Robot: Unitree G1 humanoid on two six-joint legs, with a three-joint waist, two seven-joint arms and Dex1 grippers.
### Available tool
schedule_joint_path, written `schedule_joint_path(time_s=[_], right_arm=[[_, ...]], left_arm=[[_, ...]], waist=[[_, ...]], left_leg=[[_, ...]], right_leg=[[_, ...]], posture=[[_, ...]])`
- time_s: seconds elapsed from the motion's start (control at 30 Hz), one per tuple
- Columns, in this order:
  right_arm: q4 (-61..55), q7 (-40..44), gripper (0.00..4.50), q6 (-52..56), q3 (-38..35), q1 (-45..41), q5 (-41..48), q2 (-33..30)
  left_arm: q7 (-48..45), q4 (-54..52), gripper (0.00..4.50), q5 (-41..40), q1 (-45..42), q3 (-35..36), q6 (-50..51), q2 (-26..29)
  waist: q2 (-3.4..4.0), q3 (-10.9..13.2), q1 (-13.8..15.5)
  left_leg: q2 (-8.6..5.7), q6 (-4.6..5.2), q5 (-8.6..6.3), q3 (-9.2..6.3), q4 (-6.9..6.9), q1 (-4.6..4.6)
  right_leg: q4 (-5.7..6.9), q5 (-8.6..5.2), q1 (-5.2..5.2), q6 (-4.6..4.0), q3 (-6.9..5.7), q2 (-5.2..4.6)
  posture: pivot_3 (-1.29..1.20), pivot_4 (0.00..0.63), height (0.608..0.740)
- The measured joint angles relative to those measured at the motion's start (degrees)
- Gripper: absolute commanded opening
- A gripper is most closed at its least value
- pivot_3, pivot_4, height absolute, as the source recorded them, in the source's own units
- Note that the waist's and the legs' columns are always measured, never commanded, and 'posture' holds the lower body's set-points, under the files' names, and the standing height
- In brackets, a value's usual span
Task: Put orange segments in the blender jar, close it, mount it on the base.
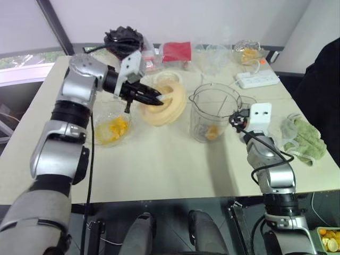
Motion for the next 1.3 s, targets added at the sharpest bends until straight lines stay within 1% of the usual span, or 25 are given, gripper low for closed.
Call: schedule_joint_path(time_s=[0.1,0.3,0.5,0.6,0.73,0.93,1.07,1.2,1.3], right_arm=[[-6.8,-0.1,1.78,4.6,0.7,0.5,0.4,2.0],[-17.7,-0.5,1.78,16.0,3.2,2.6,1.0,5.0],[-20.9,-1.4,1.78,22.1,3.1,2.5,1.1,8.8],[-22.3,-1.5,1.78,23.7,3.3,2.8,0.9,9.7],[-22.6,-1.6,1.78,23.3,5.3,4.5,-0.7,9.6],[-22.2,-1.4,1.78,15.2,7.2,10.7,-3.8,9.9],[-19.7,-1.0,1.78,11.2,8.6,14.7,-5.7,10.1],[-19.0,-1.0,1.78,9.6,9.2,15.5,-7.0,10.8],[-19.0,-1.0,1.78,9.3,9.2,15.3,-7.3,11.4]], left_arm=[[-0.7,2.9,0.25,-0.1,-4.4,0.6,-0.2,-0.3],[-0.8,10.0,0.25,0.0,-8.0,0.4,-2.7,-2.1],[-0.8,12.3,0.25,0.0,-9.9,-0.2,-5.0,-3.6],[-0.8,12.3,0.25,-0.3,-9.9,-0.6,-5.2,-4.5],[-0.8,12.3,0.25,-2.1,-9.9,-2.7,-5.2,-5.7],[-0.8,11.3,0.25,-4.8,-10.0,-5.9,-5.2,-6.2],[-0.8,11.0,0.25,-6.2,-10.2,-7.8,-5.2,-6.3],[-0.8,10.8,0.25,-7.2,-10.7,-10.7,-5.2,-7.4],[-0.8,10.8,0.25,-7.4,-10.9,-14.2,-5.7,-8.5]], waist=[[0.01,0.0,-0.3],[0.02,0.0,-1.1],[0.02,0.0,-1.2],[0.03,0.0,-1.2],[0.02,0.0,-1.2],[0.02,0.0,-1.4],[0.02,0.0,-1.4],[0.02,0.0,-1.2],[0.02,0.0,-1.3]], left_leg=[[0.00,0.00,0.00,0.00,0.00,0.03],[0.00,0.00,0.00,-0.03,0.00,0.01],[0.00,0.00,0.00,-0.03,-0.02,0.01],[0.00,0.00,0.00,-0.03,-0.01,0.01],[0.00,0.00,0.00,-0.03,-0.02,0.01],[0.01,0.00,0.00,-0.03,-0.02,0.02],[0.01,0.00,0.00,-0.03,-0.01,0.03],[0.00,0.00,0.00,-0.03,0.01,0.03],[0.01,0.00,0.00,-0.03,0.00,0.03]], right_leg=[[0.05,0.00,0.00,0.00,0.00,0.00],[0.10,-0.01,-0.02,0.00,0.00,0.00],[0.12,-0.01,-0.05,0.00,0.00,0.00],[0.12,-0.01,-0.06,0.00,0.00,0.00],[0.12,-0.01,-0.06,0.00,0.00,0.00],[0.12,-0.01,-0.06,0.00,0.01,0.00],[0.15,-0.01,-0.06,0.00,0.01,0.00],[0.14,-0.01,-0.05,0.00,0.02,0.00],[0.14,-0.01,-0.05,-0.01,0.02,0.00]], posture=[[0.00,0.150,0.740],[0.00,0.150,0.740],[0.00,0.150,0.740],[0.00,0.150,0.740],[0.00,0.150,0.740],[0.00,0.150,0.740],[0.00,0.150,0.740],[0.00,0.150,0.740],[0.00,0.150,0.740]])
